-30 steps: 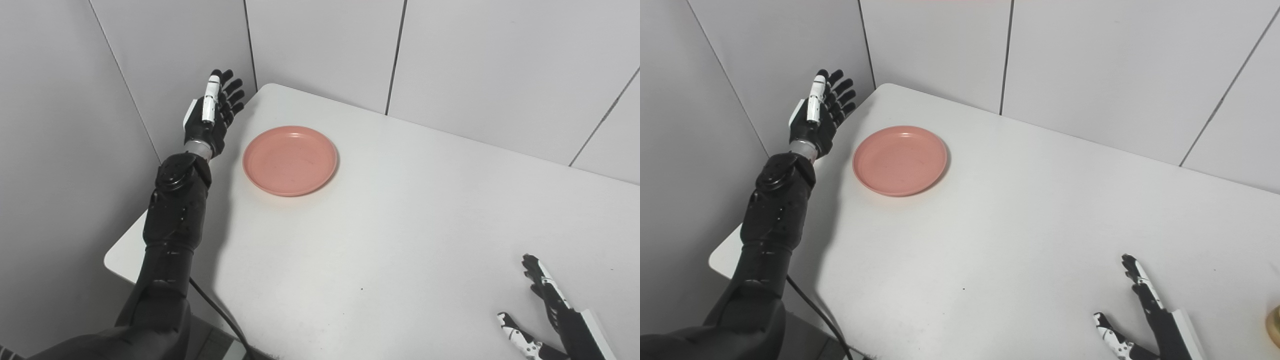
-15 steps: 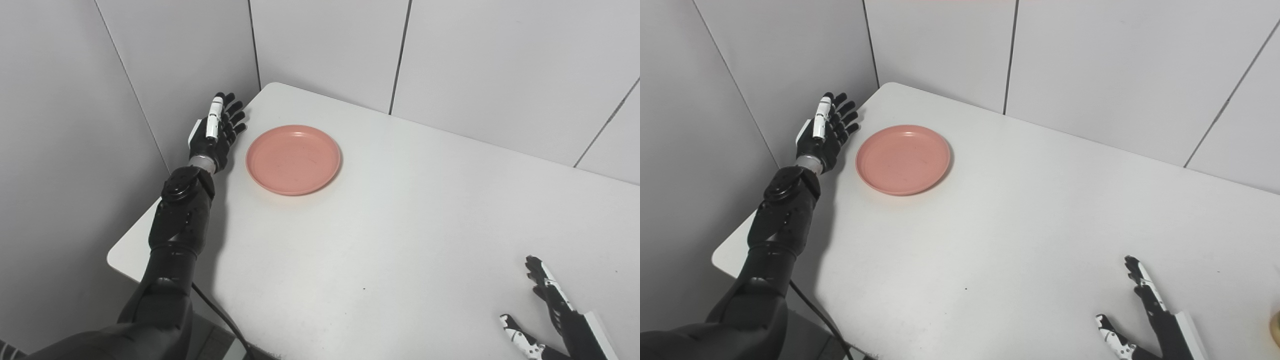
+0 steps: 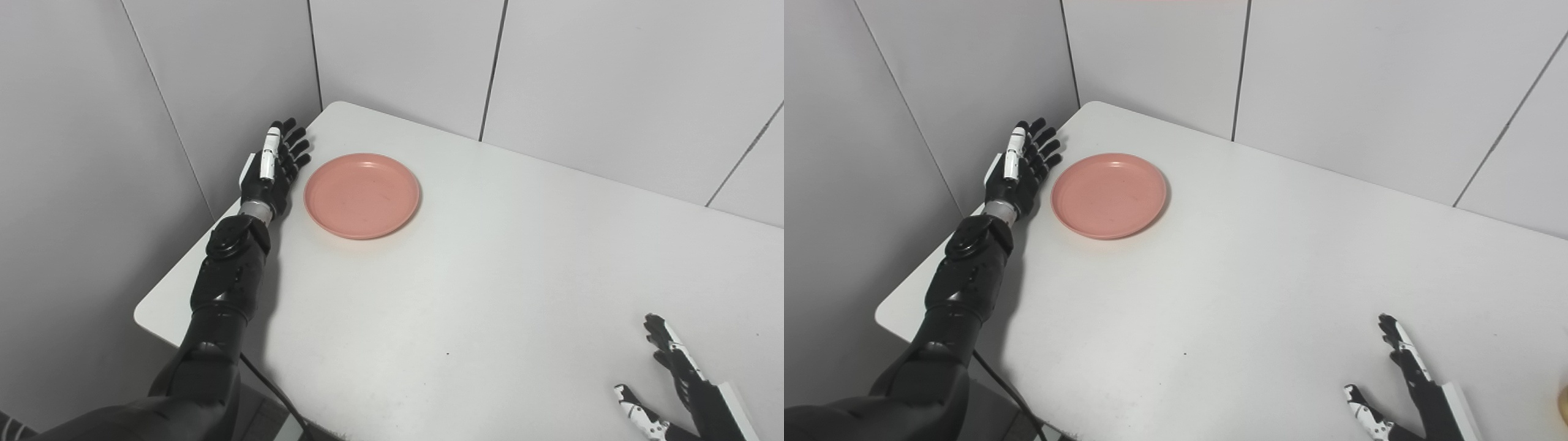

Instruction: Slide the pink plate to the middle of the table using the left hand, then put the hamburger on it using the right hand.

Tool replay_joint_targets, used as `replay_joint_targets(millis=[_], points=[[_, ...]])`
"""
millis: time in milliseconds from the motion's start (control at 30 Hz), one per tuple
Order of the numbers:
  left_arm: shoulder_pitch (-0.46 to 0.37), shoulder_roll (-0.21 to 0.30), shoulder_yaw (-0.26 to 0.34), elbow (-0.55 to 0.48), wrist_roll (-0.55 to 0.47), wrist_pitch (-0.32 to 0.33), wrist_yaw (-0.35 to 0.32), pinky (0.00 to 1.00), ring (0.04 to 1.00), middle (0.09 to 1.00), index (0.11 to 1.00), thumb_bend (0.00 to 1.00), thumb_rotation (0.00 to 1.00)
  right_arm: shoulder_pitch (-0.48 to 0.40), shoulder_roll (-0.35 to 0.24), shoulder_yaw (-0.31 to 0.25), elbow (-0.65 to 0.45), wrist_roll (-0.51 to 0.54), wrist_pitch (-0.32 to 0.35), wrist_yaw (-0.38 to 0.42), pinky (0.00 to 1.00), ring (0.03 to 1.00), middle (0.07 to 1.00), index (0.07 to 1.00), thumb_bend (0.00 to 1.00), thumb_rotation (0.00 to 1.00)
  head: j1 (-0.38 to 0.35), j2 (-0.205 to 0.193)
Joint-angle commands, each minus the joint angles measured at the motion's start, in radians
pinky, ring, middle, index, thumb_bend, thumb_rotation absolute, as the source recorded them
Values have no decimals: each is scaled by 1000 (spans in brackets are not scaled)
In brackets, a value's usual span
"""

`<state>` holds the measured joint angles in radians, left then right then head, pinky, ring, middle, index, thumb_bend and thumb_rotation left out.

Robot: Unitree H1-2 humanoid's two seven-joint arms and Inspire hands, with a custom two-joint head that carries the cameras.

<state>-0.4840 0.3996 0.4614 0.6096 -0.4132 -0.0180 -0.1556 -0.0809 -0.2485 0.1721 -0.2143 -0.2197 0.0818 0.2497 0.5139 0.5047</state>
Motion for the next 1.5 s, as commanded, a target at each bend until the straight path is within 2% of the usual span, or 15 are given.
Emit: replay_joint_targets(millis=[0,367,500,867,1133,1233,1267,1333,1400,1467], points=[[-23,-10,-6,12,-16,-5,-3,932,920,913,895,387,1000,-9,4,-4,-11,-1,-2,-10,951,961,953,950,0,0,-3,1],[8,-101,-32,-78,-21,69,38,895,893,890,870,373,1000,-9,7,-3,-2,-6,-18,-12,941,955,948,944,3,0,-20,12],[15,-123,-45,-88,-25,76,28,916,906,905,884,358,1000,-8,10,-4,0,3,-19,-12,951,962,955,952,6,0,-28,17],[23,-134,-79,-92,-51,94,8,938,922,919,894,331,1000,-8,14,4,2,-6,-16,-18,932,949,945,942,21,0,-73,45],[21,-136,-89,-90,-57,112,-10,932,918,919,892,337,1000,-9,14,14,29,-1,-48,-26,924,941,942,939,34,0,-125,72],[18,-140,-104,-93,-58,139,-21,941,920,920,901,358,1000,-12,15,16,50,-1,-62,-31,913,937,939,938,38,0,-147,83],[17,-141,-109,-95,-58,146,-20,935,908,910,897,371,1000,-13,17,17,53,0,-61,-31,912,938,941,939,45,143,-147,83],[16,-143,-129,-88,-54,148,-29,920,896,899,889,378,1000,-16,15,21,55,-4,-54,-29,908,939,945,944,69,712,-165,92],[16,-148,-148,-85,-49,147,-33,910,895,896,885,378,1000,-18,13,25,60,-9,-59,-30,904,939,945,944,69,839,-179,100],[18,-153,-167,-87,-43,149,-37,905,895,896,882,377,1000,-17,14,25,65,-8,-63,-35,902,939,945,944,70,884,-187,104]])
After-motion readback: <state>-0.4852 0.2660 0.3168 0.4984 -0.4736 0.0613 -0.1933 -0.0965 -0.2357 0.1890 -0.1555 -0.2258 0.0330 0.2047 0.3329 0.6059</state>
